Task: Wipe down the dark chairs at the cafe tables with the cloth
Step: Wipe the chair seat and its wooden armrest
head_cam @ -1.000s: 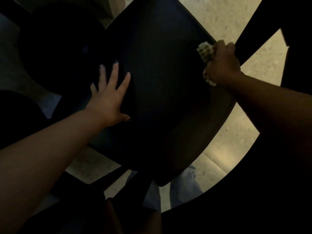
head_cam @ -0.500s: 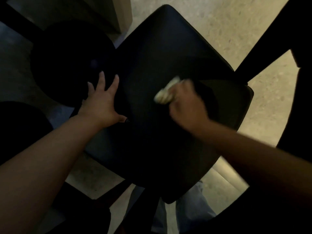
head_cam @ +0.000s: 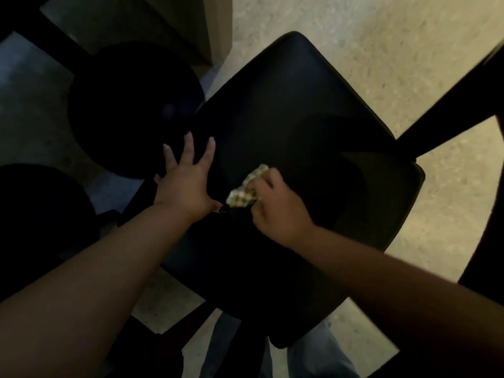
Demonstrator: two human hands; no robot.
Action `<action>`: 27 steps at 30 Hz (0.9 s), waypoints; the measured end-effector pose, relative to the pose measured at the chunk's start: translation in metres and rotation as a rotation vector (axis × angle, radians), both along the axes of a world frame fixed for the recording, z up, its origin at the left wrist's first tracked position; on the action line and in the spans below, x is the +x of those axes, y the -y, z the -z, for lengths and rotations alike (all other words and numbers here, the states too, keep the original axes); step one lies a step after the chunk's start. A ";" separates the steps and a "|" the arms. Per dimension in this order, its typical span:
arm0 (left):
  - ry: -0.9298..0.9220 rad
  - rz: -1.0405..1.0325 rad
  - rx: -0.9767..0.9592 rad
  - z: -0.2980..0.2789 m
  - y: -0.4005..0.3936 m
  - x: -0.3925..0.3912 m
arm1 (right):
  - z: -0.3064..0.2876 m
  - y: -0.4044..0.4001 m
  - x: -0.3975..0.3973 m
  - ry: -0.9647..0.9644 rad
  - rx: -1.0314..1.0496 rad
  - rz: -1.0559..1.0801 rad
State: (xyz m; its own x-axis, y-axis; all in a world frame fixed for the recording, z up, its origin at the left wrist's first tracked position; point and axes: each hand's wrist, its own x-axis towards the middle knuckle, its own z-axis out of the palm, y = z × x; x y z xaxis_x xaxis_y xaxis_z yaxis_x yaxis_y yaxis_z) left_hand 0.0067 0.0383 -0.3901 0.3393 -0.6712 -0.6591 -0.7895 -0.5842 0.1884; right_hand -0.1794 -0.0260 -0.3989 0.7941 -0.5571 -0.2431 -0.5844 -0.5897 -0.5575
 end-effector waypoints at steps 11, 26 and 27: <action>-0.008 -0.039 0.012 0.001 0.001 -0.006 | 0.022 0.106 0.059 -0.108 -0.369 0.462; -0.002 -0.058 0.011 0.007 0.002 -0.011 | 0.018 0.185 0.101 -0.042 -0.310 0.505; 0.000 -0.056 0.013 0.007 0.002 -0.011 | 0.020 0.158 0.105 -0.001 -0.303 0.355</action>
